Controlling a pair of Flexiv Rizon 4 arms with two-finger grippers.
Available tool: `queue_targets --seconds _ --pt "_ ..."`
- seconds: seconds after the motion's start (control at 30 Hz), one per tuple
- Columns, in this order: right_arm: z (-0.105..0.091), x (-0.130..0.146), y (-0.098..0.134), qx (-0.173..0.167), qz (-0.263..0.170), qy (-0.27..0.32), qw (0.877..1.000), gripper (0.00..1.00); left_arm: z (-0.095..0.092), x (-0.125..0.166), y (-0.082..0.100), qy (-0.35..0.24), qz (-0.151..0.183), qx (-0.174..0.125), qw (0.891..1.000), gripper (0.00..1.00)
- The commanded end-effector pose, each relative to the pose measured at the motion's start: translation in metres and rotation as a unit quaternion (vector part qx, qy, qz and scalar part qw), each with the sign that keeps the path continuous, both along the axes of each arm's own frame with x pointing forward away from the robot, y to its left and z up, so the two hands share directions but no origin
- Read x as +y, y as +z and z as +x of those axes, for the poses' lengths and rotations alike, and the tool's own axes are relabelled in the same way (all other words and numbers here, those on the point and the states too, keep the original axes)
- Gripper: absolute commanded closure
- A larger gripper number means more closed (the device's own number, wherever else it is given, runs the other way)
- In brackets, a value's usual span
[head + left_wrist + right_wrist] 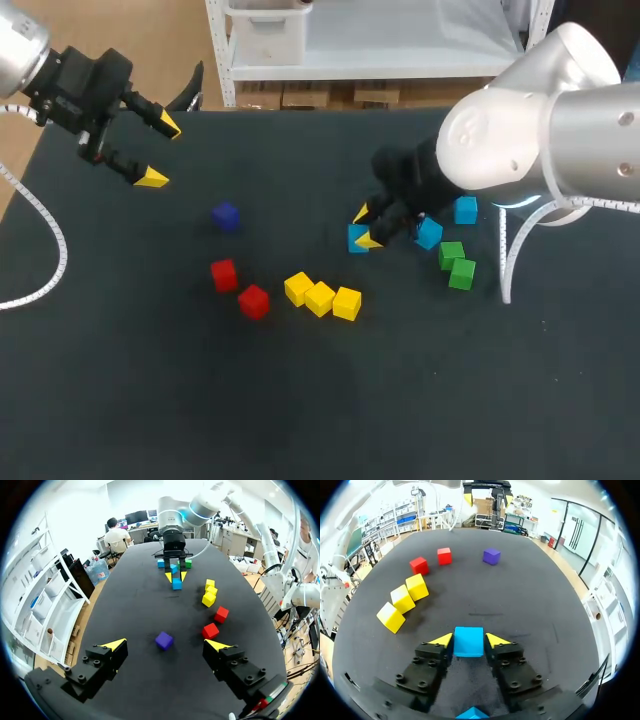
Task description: Place the blue cubes, place green cubes on the blue cubes, place the yellow cubes on the green cubes, then place the red cubes on the yellow cubes, and place purple cube on the red cubes.
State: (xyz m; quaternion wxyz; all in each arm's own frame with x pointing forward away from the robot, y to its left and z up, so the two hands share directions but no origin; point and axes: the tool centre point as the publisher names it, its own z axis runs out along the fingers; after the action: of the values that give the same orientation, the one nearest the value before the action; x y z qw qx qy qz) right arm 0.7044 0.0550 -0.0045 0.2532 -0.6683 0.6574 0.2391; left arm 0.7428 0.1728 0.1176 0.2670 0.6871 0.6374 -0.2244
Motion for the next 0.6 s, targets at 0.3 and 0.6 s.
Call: queue_targets --seconds 0.3,0.6 --pt "0.004 -0.007 0.013 0.002 0.004 -0.013 1.0 0.0 0.001 0.001 -0.001 -0.001 -0.001 -0.001 1.0 0.0" --pt "0.019 -0.06 0.04 -0.033 0.01 0.038 0.999 0.0 0.001 0.001 -0.001 -0.001 -0.001 -0.001 1.0 0.0"
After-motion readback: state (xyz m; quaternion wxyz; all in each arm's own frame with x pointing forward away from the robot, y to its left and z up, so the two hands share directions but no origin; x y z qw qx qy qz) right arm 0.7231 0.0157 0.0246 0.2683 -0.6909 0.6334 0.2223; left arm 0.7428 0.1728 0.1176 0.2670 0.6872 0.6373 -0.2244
